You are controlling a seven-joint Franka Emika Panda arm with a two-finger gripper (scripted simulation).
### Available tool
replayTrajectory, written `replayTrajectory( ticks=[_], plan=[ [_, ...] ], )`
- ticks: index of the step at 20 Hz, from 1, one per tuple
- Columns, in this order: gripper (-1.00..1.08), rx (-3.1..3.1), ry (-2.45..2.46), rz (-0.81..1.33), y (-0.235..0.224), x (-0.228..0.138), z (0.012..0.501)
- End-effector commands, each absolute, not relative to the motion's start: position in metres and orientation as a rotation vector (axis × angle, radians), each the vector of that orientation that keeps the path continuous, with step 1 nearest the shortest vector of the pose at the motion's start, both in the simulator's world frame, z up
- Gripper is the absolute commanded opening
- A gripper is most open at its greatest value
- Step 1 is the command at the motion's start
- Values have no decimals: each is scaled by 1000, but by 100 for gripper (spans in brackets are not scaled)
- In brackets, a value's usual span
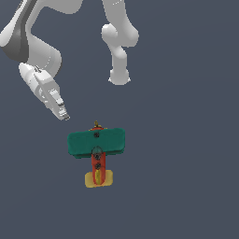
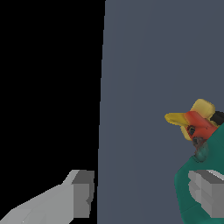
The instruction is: Pick up the object and move it to a goal position.
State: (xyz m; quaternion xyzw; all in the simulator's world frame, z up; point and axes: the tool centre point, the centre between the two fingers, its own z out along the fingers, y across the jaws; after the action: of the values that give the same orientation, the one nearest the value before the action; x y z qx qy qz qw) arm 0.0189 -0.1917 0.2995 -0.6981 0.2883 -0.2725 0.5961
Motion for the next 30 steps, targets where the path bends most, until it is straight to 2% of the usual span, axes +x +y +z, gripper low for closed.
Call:
replayTrajectory(
  ticks=[1, 30],
  plan=[
    [68, -1624, 674, -626, -192, 18, 295],
    [68, -1691, 780, -481, -186, 1, 183]
  ],
)
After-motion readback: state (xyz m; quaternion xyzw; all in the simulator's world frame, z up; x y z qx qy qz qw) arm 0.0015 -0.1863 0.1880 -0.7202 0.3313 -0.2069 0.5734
